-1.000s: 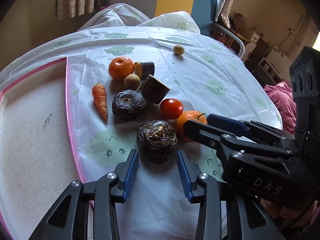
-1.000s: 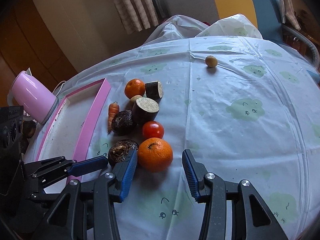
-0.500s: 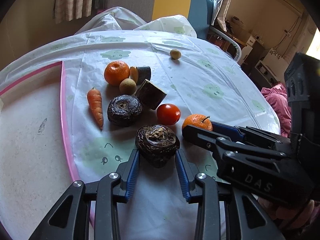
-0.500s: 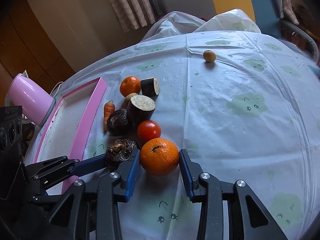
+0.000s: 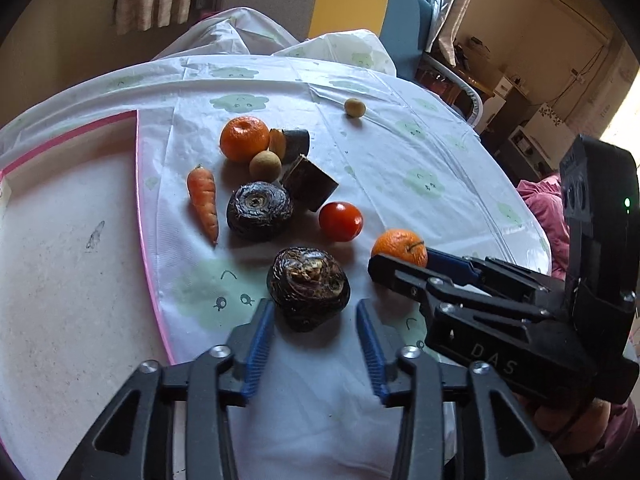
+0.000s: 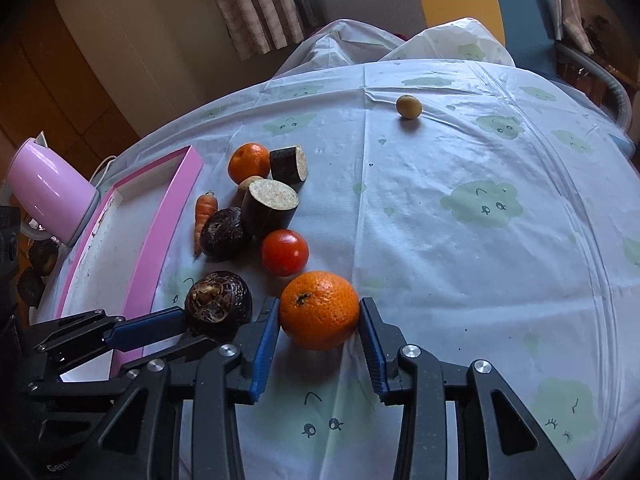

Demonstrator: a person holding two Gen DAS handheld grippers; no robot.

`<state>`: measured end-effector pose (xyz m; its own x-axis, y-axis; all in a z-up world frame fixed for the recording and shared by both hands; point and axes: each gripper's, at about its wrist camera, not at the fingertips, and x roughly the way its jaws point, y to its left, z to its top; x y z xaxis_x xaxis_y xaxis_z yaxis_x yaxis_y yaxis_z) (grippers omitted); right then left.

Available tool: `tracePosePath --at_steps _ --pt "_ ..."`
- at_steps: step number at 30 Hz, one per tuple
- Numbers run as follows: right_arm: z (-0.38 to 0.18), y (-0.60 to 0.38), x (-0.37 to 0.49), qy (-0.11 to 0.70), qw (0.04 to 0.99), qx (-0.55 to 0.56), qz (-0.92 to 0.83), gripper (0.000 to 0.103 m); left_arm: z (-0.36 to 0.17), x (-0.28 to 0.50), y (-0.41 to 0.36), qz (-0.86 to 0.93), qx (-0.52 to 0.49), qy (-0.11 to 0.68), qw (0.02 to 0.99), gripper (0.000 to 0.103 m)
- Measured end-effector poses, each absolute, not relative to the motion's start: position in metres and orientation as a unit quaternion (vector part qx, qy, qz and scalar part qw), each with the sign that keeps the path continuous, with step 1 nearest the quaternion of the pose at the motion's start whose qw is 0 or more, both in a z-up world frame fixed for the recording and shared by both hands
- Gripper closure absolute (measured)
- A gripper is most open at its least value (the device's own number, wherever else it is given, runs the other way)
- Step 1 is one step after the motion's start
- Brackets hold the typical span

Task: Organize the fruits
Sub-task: 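Lift the dark fruit with the left gripper while the right gripper grasps and lifts the mandarin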

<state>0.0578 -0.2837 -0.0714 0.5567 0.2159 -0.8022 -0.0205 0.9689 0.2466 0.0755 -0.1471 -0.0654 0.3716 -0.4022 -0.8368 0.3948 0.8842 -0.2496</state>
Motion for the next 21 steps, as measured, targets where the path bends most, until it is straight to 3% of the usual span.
tracePosePath --at_steps 10,21 --pt "-0.072 -0.296 0.058 0.463 0.875 0.127 0.063 0.063 -0.067 0.094 -0.156 -0.220 0.006 0.517 0.827 0.051" --pt "-0.066 -0.301 0.054 0.460 0.878 0.119 0.053 0.063 -0.064 0.085 -0.153 -0.238 0.011 0.500 0.833 0.056"
